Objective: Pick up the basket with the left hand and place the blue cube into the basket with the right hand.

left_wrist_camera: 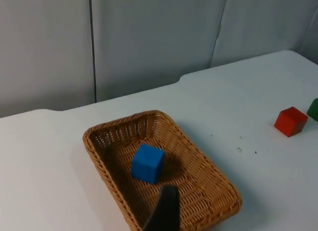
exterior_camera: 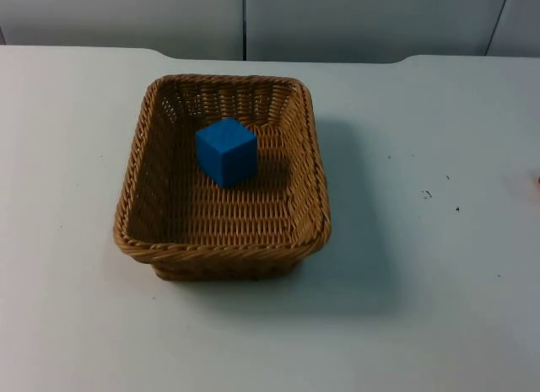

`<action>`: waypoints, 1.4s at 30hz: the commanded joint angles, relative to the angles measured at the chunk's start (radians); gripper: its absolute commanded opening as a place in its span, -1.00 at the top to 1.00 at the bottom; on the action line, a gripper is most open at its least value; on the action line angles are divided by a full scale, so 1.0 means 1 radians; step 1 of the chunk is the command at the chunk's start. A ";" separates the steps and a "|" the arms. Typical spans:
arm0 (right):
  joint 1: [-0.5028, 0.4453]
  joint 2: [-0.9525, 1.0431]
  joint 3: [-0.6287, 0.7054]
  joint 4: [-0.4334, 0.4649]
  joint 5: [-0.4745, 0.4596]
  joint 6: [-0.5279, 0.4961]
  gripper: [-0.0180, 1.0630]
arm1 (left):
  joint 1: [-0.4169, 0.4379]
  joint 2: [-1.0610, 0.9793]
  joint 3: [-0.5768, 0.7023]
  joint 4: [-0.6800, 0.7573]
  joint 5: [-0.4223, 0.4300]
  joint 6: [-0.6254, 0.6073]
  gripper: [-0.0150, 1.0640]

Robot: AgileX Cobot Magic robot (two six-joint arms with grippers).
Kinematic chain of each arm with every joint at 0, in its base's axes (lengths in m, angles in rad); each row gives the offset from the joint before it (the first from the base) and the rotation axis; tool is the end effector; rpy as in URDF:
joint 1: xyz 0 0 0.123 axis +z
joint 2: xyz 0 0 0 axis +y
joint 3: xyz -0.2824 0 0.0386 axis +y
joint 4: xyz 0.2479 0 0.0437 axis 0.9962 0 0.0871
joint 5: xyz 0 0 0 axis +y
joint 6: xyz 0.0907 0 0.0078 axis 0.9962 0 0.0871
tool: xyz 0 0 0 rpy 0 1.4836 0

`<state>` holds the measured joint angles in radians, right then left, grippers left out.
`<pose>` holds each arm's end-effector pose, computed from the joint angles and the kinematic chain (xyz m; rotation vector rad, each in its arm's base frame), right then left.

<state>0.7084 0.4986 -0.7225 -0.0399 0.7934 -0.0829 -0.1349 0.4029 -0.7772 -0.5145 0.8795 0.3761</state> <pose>0.0647 0.0520 0.3473 -0.8080 1.9057 0.3407 0.0441 -0.0409 0.3716 0.4176 1.8715 -0.4431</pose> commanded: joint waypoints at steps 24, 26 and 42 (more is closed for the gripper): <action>0.001 -0.499 0.197 0.087 0.268 -0.004 -0.73 | 0.002 -0.403 0.152 0.442 0.342 -0.335 -0.44; 0.001 -0.499 0.207 0.079 0.298 0.000 -0.73 | 0.002 -0.403 0.183 0.444 0.319 -0.335 -0.44; 0.006 -0.499 0.212 0.060 0.286 0.016 -0.73 | 0.003 -0.403 0.266 0.431 0.197 -0.354 -0.52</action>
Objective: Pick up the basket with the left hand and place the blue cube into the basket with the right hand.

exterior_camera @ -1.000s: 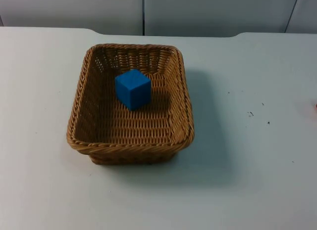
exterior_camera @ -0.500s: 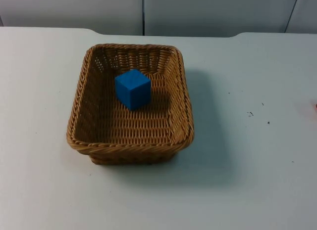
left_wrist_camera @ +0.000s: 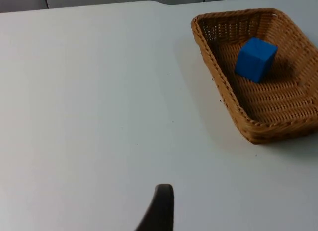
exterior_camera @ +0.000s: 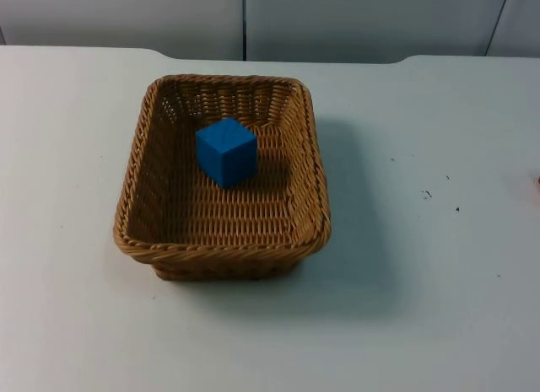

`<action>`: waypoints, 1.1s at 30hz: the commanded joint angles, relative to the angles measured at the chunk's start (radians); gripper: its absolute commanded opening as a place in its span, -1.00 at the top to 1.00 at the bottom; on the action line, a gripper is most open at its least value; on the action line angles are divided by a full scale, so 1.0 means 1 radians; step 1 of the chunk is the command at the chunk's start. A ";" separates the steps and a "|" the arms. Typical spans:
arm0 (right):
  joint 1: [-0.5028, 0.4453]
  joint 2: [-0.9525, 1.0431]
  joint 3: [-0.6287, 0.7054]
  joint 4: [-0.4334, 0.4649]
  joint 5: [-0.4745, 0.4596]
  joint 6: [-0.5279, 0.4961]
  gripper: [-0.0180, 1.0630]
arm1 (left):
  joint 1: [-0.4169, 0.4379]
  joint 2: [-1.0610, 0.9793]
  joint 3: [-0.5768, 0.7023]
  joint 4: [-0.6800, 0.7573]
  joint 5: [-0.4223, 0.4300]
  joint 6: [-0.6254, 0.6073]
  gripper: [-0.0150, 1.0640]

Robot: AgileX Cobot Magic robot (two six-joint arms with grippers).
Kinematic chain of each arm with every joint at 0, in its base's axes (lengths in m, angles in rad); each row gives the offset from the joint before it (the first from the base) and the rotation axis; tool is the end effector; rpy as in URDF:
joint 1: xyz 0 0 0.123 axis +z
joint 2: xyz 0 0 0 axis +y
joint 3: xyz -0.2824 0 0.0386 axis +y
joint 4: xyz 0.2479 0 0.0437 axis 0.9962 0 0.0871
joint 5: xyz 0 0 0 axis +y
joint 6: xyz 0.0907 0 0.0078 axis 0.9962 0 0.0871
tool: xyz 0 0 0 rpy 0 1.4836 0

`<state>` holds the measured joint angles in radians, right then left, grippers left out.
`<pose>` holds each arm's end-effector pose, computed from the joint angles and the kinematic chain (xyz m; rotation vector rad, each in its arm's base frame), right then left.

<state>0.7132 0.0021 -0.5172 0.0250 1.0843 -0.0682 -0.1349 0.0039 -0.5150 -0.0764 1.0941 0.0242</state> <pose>-0.0070 -0.0034 0.2801 -0.7939 1.9228 0.4279 -0.0083 -0.0051 0.2788 0.1699 2.0610 -0.1599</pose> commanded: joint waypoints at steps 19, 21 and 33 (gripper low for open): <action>0.001 -0.002 0.006 -0.005 -0.005 0.001 -0.98 | 0.003 -0.004 0.004 -0.008 -0.018 -0.002 -0.98; 0.001 -0.002 0.006 -0.005 -0.005 0.001 -0.98 | 0.003 -0.004 0.004 -0.008 -0.018 -0.002 -0.98; 0.001 -0.002 0.006 0.006 -0.005 0.001 -0.98 | 0.003 -0.004 0.004 -0.008 -0.018 -0.002 -0.98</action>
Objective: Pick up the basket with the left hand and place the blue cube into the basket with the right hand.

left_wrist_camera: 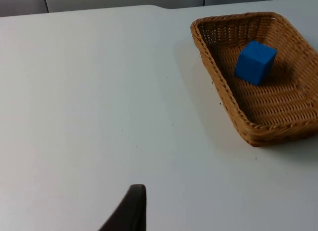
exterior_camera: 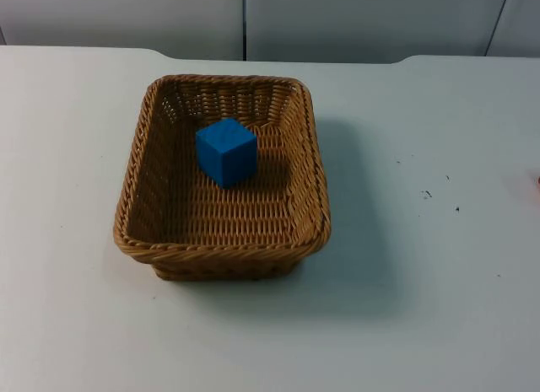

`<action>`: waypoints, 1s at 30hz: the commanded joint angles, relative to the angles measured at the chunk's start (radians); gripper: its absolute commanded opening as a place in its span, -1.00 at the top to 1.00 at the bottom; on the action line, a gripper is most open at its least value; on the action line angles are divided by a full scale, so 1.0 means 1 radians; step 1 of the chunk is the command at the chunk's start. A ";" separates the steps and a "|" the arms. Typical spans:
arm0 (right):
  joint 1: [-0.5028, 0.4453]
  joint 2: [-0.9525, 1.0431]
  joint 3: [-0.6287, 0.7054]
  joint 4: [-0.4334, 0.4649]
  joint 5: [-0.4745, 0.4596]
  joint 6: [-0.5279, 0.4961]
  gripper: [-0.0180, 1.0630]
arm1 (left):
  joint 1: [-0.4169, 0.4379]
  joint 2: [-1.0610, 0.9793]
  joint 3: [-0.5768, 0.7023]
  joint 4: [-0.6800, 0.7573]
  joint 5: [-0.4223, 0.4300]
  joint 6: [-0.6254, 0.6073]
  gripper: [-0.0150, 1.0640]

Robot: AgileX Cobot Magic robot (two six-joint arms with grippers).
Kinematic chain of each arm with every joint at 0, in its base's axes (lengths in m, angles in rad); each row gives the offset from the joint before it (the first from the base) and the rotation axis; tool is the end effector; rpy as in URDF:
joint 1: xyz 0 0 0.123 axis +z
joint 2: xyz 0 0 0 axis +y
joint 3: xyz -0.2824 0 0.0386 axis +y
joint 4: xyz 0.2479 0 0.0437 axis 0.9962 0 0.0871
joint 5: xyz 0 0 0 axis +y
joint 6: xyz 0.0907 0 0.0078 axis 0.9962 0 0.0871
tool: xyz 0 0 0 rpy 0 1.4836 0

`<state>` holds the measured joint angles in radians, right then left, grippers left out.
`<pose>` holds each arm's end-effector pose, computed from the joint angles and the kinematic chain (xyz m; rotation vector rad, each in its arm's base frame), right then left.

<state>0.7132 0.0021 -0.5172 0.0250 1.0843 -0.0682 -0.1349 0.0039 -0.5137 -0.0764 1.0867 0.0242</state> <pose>-0.0070 -0.0034 0.2801 -0.7939 1.9228 0.4279 -0.0078 -0.0052 0.2791 0.1690 2.0550 -0.1601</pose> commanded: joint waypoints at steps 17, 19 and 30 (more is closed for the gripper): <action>-0.432 -0.002 0.006 0.006 -0.005 0.001 -0.98 | 0.003 -0.004 0.002 -0.008 -0.011 -0.002 -0.98; -0.507 -0.002 0.006 0.006 -0.005 0.001 -0.98 | 0.003 -0.004 0.002 -0.008 -0.011 -0.002 -0.98; -0.687 -0.002 0.006 0.006 -0.005 0.001 -0.98 | 0.003 -0.004 0.002 -0.008 -0.011 -0.002 -0.98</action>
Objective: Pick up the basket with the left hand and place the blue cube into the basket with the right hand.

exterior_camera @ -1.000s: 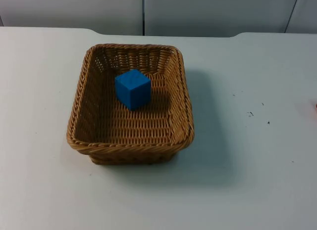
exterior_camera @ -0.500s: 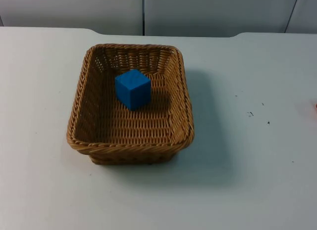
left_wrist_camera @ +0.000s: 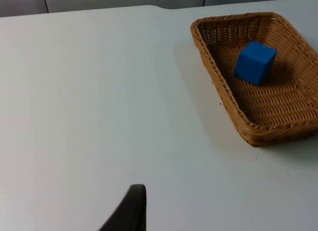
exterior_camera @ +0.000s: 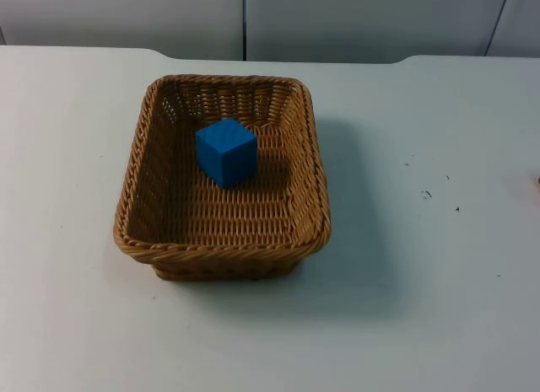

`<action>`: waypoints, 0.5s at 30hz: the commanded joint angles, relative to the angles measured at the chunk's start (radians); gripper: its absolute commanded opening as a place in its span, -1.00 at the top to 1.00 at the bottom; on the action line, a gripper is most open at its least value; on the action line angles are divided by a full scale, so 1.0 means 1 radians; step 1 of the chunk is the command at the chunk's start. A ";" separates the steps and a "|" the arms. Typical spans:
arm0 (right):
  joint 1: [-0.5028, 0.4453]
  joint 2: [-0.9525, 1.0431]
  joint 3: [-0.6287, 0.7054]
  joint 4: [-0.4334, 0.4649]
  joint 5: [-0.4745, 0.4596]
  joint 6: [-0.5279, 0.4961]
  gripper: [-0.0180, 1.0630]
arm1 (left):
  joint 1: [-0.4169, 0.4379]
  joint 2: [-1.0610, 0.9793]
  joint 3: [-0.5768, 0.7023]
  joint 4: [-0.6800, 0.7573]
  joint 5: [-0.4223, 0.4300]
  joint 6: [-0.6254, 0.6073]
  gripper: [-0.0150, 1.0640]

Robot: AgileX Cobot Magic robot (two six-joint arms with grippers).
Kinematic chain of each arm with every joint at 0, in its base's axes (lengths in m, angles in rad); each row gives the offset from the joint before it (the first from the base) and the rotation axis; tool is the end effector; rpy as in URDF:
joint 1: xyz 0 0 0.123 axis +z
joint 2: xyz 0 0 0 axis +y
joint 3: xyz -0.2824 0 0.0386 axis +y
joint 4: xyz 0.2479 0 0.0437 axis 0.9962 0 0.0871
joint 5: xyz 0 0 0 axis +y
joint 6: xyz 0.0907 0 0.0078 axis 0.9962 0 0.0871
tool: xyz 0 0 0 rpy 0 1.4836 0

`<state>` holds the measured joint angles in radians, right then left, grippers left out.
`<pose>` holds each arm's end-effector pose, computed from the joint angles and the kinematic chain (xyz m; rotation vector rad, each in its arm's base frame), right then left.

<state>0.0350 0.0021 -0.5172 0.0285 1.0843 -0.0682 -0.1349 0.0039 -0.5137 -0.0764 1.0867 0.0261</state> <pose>-0.0076 0.0020 0.2801 -0.1078 2.0497 0.0135 -0.0078 -0.0052 0.2791 0.1710 2.0548 -0.1589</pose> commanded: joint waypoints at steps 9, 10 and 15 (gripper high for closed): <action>-0.015 -0.002 0.006 0.003 -0.005 0.001 -0.98 | 0.003 -0.004 0.002 -0.008 -0.011 -0.004 -0.98; -0.015 -0.002 0.006 0.003 -0.005 0.001 -0.98 | 0.003 -0.004 0.002 -0.008 -0.011 -0.004 -0.98; -0.015 -0.002 0.006 0.003 -0.005 0.001 -0.98 | 0.003 -0.004 0.002 -0.008 -0.011 -0.004 -0.98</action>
<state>0.0266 0.0021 -0.5172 0.0285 1.0843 -0.0682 -0.1349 0.0039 -0.5137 -0.0764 1.0867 0.0261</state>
